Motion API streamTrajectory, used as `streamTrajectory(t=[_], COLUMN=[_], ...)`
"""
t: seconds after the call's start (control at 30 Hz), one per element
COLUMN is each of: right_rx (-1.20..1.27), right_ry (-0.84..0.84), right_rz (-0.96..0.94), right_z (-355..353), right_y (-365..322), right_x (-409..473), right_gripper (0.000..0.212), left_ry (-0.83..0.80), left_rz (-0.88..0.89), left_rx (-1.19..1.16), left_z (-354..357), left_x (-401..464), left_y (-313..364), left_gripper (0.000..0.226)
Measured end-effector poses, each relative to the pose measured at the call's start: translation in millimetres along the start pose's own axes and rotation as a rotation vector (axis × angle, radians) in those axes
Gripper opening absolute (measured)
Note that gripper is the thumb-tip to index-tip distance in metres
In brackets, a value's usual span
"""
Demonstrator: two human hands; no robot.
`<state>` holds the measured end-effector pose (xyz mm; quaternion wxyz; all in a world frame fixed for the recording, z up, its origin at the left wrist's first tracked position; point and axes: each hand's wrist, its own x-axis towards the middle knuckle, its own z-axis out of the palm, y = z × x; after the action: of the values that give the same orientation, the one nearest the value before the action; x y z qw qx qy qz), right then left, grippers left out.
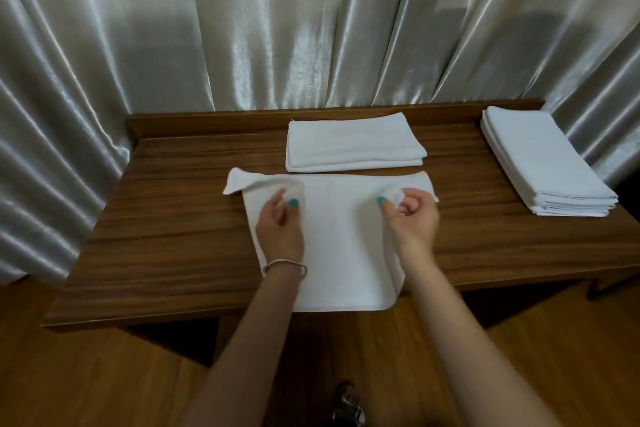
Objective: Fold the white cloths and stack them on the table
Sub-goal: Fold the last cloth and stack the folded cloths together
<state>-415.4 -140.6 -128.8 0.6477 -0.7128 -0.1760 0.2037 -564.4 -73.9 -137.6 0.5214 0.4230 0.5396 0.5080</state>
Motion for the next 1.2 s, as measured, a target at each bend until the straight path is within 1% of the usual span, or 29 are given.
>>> streamTrajectory(t=[0.07,0.13,0.2,0.3,0.37,0.47,0.53,0.63,0.77,0.87,1.0,1.2], right_rx=[-0.023,-0.088,-0.133,-0.266,-0.329,-0.381,-0.399,-0.361,-0.298,-0.246,-0.203,-0.273], right_ry=[-0.041,-0.116,-0.166,-0.201,-0.198,-0.112,-0.085,-0.133,-0.238,-0.224,-0.179,-0.24], right_rz=[-0.061,-0.123,-0.205,-0.368,-0.454,-0.588,-0.643,-0.598,-0.578,-0.566,-0.603,-0.566], right_z=[24,38,45,45,42,38,38,40,40,39,39,36], right_y=[6,15,22,31,35,39,41,42,44,45,46,47], right_x=[-13,-24,-32,-36,-34,-33,-35,-39,-42,-48,-54,-51], right_gripper=[0.02,0.015,0.018,0.022,0.023,0.024,0.025,0.027,0.031,0.031,0.033,0.032], left_ry=[-0.053,-0.085,-0.101,-0.11,-0.118,-0.113,-0.111,-0.105,-0.111,-0.111,-0.094,-0.088], left_rz=[-0.026,-0.06,-0.088,-0.095,-0.093,-0.065,-0.042,-0.007,-0.039,-0.049,-0.071,-0.108], left_rx=[-0.038,-0.069,-0.065,-0.056,-0.071,-0.08,-0.082,-0.085,-0.135,-0.15,-0.162,-0.182], left_z=[17,28,33,33,33,33,34,36,33,33,33,33], left_x=[-13,-24,-30,-35,-37,-39,-42,-47,-45,-47,-49,-51], left_y=[-6,-13,-18,-21,-21,-21,-20,-19,-21,-23,-26,-27], left_gripper=[0.025,0.022,0.023,0.025,0.024,0.025,0.025,0.025,0.024,0.024,0.023,0.025])
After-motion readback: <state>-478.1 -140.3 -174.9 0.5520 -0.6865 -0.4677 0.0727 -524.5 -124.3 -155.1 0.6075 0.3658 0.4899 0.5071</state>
